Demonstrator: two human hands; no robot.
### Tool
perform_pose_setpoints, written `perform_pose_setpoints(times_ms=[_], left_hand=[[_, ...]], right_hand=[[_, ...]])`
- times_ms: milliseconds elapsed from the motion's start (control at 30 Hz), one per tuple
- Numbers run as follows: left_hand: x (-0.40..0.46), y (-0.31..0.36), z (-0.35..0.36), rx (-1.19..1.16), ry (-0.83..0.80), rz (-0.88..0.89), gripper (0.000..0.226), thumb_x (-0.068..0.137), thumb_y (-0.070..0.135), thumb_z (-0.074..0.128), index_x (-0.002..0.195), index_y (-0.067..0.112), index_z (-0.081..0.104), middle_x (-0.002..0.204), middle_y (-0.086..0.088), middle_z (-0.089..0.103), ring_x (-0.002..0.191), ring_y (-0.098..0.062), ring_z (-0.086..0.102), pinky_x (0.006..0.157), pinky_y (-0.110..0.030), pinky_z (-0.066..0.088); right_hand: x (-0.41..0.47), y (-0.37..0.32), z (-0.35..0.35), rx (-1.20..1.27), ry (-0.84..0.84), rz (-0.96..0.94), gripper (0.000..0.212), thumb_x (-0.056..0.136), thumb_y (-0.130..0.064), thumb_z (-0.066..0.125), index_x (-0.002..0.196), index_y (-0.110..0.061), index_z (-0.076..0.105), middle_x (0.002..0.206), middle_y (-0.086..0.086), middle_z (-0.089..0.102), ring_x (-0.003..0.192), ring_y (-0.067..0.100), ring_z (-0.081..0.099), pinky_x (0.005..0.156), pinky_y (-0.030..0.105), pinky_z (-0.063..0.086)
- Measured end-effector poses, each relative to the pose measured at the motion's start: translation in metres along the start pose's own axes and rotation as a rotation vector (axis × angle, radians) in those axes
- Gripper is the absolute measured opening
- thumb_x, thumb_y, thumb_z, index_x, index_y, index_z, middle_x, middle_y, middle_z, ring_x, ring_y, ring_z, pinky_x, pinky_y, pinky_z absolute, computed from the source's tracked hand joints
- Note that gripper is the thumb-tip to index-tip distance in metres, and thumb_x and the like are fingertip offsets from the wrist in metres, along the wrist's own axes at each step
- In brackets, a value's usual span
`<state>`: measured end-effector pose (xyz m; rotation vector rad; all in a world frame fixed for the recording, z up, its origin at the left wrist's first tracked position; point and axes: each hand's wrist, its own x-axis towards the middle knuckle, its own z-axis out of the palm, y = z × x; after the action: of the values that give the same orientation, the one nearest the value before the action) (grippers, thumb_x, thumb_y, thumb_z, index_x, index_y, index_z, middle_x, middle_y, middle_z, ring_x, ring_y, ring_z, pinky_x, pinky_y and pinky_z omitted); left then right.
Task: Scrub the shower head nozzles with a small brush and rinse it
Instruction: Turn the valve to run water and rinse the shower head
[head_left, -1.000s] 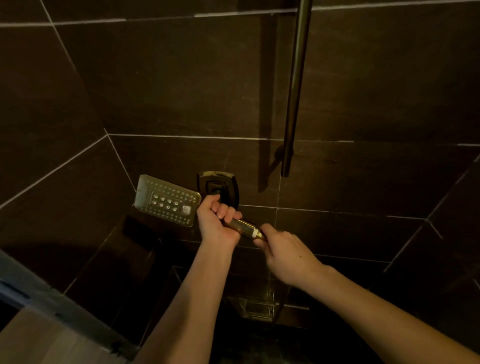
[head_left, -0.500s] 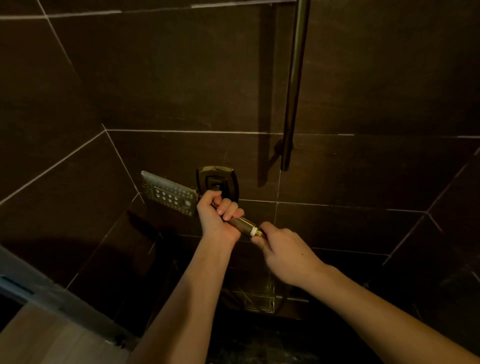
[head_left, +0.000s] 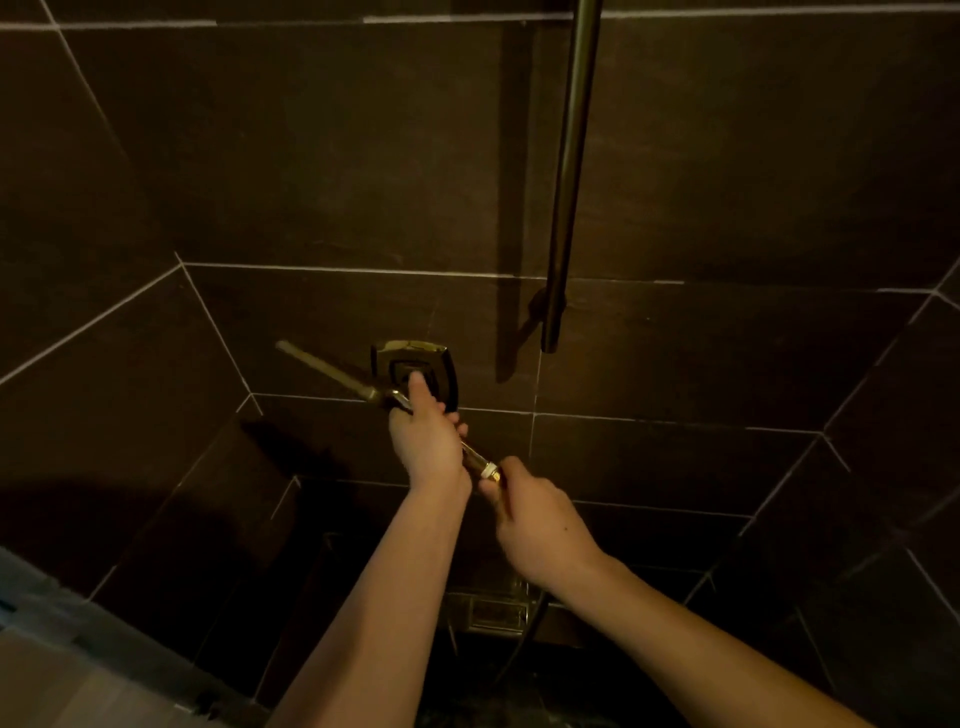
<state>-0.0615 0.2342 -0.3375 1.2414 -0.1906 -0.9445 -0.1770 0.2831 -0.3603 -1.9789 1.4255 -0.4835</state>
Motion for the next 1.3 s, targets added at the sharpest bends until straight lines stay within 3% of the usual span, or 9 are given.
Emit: perform_pose_setpoints(times_ms=[167, 367, 533, 667, 767, 867, 1000, 1167, 1300], left_hand=[[0.004, 0.009, -0.013, -0.05, -0.039, -0.206, 0.03, 0.103, 0.037, 0.055, 0.115, 0.012, 0.065, 0.106, -0.008, 0.068, 0.098, -0.024, 0.066, 0.093, -0.047, 0.054], [-0.01, 0.012, -0.007, -0.191, 0.041, -0.095, 0.021, 0.098, 0.029, 0.062, 0.083, 0.016, 0.054, 0.057, 0.003, 0.046, 0.045, -0.011, 0.042, 0.048, -0.029, 0.04], [-0.004, 0.018, -0.014, -0.064, -0.389, -0.174, 0.036, 0.092, 0.025, 0.068, 0.061, 0.021, 0.049, 0.044, 0.006, 0.034, 0.034, -0.009, 0.029, 0.037, -0.024, 0.028], [-0.005, 0.013, -0.022, -0.159, -0.544, -0.253, 0.042, 0.092, 0.017, 0.057, 0.053, 0.021, 0.044, 0.04, 0.008, 0.034, 0.031, -0.008, 0.03, 0.035, -0.023, 0.03], [-0.004, 0.009, -0.018, -0.022, -0.442, -0.207, 0.03, 0.087, 0.018, 0.057, 0.059, 0.02, 0.047, 0.051, 0.003, 0.041, 0.043, -0.012, 0.039, 0.043, -0.026, 0.035], [-0.004, 0.005, -0.016, 0.16, -0.338, -0.075, 0.005, 0.087, 0.017, 0.057, 0.089, 0.015, 0.052, 0.061, 0.002, 0.046, 0.049, -0.012, 0.045, 0.045, -0.029, 0.042], [-0.008, 0.006, -0.011, 0.359, -0.248, 0.124, 0.038, 0.096, 0.013, 0.055, 0.133, 0.018, 0.046, 0.097, -0.004, 0.059, 0.071, -0.013, 0.055, 0.062, -0.031, 0.049], [-0.007, 0.007, -0.009, 0.062, -0.105, -0.036, 0.024, 0.103, 0.027, 0.054, 0.123, 0.017, 0.061, 0.081, 0.0, 0.06, 0.066, -0.013, 0.056, 0.063, -0.03, 0.048], [-0.011, 0.006, -0.014, -0.232, 0.028, -0.104, 0.021, 0.102, 0.025, 0.053, 0.119, 0.015, 0.061, 0.067, 0.004, 0.049, 0.05, -0.009, 0.045, 0.05, -0.027, 0.04]], right_hand=[[0.001, 0.009, -0.002, -0.126, 0.073, -0.078, 0.017, 0.1, -0.041, 0.043, 0.115, -0.032, 0.043, 0.084, -0.008, 0.063, 0.069, 0.008, 0.063, 0.062, 0.036, 0.058], [-0.001, 0.0, 0.01, -0.143, 0.072, -0.174, 0.018, 0.1, -0.044, 0.042, 0.107, -0.027, 0.044, 0.086, -0.002, 0.066, 0.071, 0.019, 0.065, 0.061, 0.04, 0.053], [0.001, 0.005, 0.015, 0.601, -0.206, 0.012, 0.024, 0.098, -0.042, 0.049, 0.083, -0.025, 0.056, 0.055, -0.009, 0.051, 0.046, 0.01, 0.042, 0.048, 0.032, 0.032], [-0.002, 0.011, 0.008, 0.76, -0.361, 0.044, 0.028, 0.099, -0.041, 0.048, 0.086, -0.018, 0.055, 0.053, -0.001, 0.043, 0.042, 0.015, 0.034, 0.041, 0.027, 0.025], [-0.005, 0.008, 0.01, 0.628, -0.271, 0.048, 0.026, 0.101, -0.04, 0.046, 0.09, -0.018, 0.055, 0.059, -0.004, 0.048, 0.047, 0.009, 0.042, 0.047, 0.025, 0.032], [-0.005, 0.008, 0.013, 0.295, -0.175, -0.048, 0.018, 0.1, -0.041, 0.047, 0.098, -0.025, 0.055, 0.069, -0.007, 0.057, 0.053, 0.004, 0.05, 0.05, 0.025, 0.041], [-0.006, 0.005, 0.018, 0.03, -0.114, -0.088, 0.018, 0.099, -0.044, 0.045, 0.105, -0.028, 0.05, 0.076, -0.004, 0.064, 0.061, 0.009, 0.063, 0.055, 0.028, 0.053], [-0.005, 0.006, 0.016, -0.006, 0.007, -0.084, 0.014, 0.1, -0.044, 0.044, 0.103, -0.03, 0.044, 0.072, -0.006, 0.062, 0.055, 0.006, 0.059, 0.045, 0.022, 0.043], [-0.004, 0.005, 0.012, -0.13, 0.086, -0.151, 0.014, 0.1, -0.043, 0.045, 0.101, -0.03, 0.04, 0.075, -0.009, 0.06, 0.06, 0.007, 0.061, 0.05, 0.028, 0.052]])
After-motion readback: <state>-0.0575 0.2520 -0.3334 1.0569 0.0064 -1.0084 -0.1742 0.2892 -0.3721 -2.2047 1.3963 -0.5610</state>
